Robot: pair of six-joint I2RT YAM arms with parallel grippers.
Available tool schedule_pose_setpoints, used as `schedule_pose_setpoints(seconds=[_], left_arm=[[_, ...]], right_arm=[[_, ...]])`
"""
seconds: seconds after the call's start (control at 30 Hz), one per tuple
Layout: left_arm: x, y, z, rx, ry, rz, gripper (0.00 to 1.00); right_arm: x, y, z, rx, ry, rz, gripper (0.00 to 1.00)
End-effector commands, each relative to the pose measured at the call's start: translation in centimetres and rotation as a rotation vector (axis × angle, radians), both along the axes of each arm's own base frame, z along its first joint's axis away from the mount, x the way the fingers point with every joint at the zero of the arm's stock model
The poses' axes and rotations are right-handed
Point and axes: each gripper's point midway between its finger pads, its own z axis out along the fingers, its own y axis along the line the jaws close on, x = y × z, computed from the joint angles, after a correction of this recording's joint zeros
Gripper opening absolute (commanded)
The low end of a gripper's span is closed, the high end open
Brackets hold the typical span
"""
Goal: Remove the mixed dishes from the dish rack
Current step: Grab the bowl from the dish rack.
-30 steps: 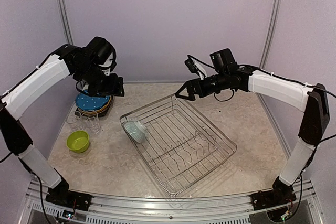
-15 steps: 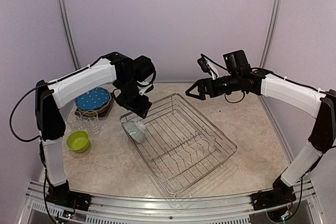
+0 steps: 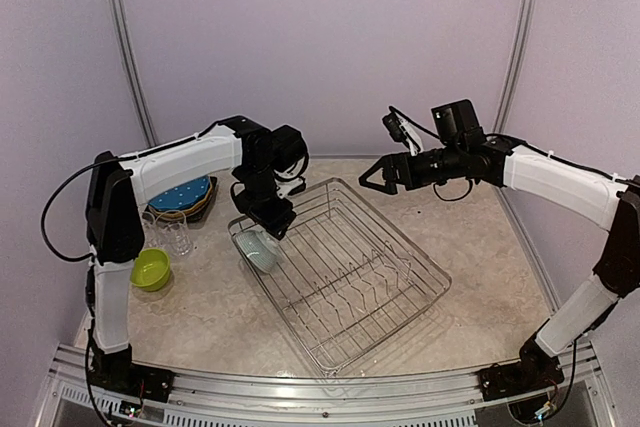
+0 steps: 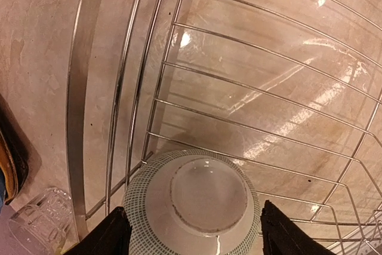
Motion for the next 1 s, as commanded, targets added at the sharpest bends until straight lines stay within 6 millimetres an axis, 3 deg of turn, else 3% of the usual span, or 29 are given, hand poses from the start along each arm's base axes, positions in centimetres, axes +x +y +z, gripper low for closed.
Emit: schedule_pose_setpoints(seconds=[0.0,0.43,0.67,0.97], left_arm=[[0.0,-1.2,-1.9,-0.003,0.020,-0.072,0.71],[-0.7,-0.7,-5.4,0.078,0.071,-0.124,0.69],[-0.7,-0.1,-5.6,0.104,0.057,-0.139,0.65],[-0.3,0.3,-5.6,0.129,0.036,-0.151,0.52]], right_arm=[[0.1,-0.7,0.8,0.016,-0.014,-0.027,0.99],[0.3,-0.5,0.5,0.018,-0.011,-0.025,0.99],[0.3,-0.5,0.4,0.017,-0.012,-0.023,0.99],[0.3,-0.7,0.1,0.010,-0.010,-0.026,0.99]])
